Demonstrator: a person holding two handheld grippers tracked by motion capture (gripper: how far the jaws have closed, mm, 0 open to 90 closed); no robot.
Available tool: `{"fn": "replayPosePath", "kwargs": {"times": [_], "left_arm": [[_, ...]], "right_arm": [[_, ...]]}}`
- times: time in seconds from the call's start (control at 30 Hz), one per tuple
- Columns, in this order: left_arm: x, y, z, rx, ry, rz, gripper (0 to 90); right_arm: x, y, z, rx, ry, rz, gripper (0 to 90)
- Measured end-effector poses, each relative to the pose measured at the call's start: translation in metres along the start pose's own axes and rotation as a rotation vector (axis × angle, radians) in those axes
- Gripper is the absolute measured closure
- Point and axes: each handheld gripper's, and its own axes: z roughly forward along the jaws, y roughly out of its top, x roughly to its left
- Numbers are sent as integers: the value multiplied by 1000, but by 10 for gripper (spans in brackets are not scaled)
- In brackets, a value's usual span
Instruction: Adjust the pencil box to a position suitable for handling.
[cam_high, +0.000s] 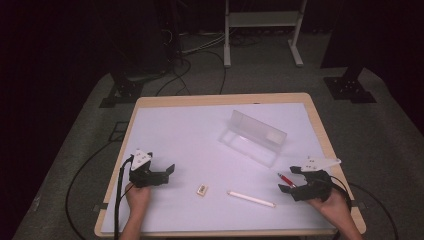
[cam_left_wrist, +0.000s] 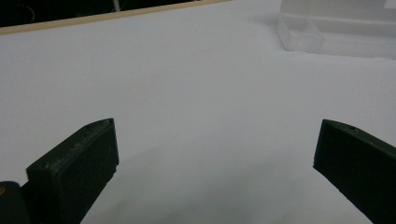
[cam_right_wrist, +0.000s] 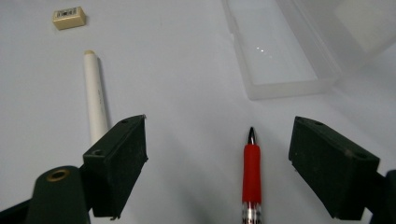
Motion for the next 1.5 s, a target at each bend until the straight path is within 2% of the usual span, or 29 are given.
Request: {"fn": "replayPosePath", "kwargs": {"times": [0.37, 0.6, 0.77, 0.9, 1.13, 1.5], "left_arm": [[0, 0, -1, -3, 1, 0, 0], [2, -1, -1, -16, 7, -13, 0], [1, -1, -1, -17, 8, -12, 0], [1, -1, -1, -16, 8, -12, 0], [1, -1, -1, -17, 8, -14, 0], [1, -1, -1, -17, 8, -11, 0]], "right_arm": [[-2, 34, 12, 45, 22, -51, 181], [-3, 56, 21, 75, 27, -103, 198], [-4, 74, 36, 102, 37, -138, 222], [-5, 84, 49, 133, 43, -142, 231], [-7, 90, 66, 156, 57, -141, 242], [-13, 95, 97, 238, 41, -136, 273]]}}
